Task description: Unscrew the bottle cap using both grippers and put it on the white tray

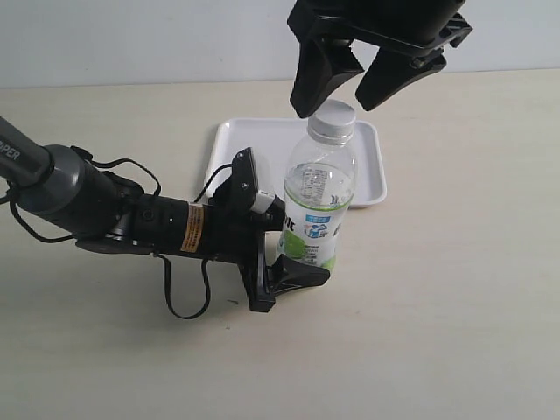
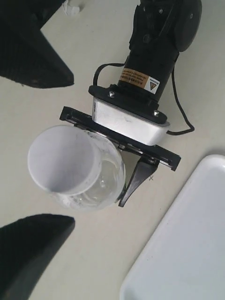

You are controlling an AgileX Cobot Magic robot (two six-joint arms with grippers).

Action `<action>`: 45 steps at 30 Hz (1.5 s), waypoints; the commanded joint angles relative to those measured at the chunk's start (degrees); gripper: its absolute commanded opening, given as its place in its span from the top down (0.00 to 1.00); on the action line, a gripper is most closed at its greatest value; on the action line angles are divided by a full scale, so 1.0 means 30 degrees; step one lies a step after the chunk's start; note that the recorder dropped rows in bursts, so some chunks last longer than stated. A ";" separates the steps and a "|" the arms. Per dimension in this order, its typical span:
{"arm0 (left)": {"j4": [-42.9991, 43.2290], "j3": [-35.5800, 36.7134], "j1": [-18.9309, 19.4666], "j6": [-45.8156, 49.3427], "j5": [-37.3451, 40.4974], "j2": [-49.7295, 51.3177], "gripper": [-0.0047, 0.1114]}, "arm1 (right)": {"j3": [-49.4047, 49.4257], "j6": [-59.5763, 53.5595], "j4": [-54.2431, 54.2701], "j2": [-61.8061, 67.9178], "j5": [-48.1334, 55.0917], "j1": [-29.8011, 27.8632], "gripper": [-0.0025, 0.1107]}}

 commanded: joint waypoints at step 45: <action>-0.0138 -0.0053 -0.0067 -0.0175 -0.0719 -0.0312 0.96 | -0.0194 -0.1019 -0.0238 0.0511 -0.0105 0.0052 0.47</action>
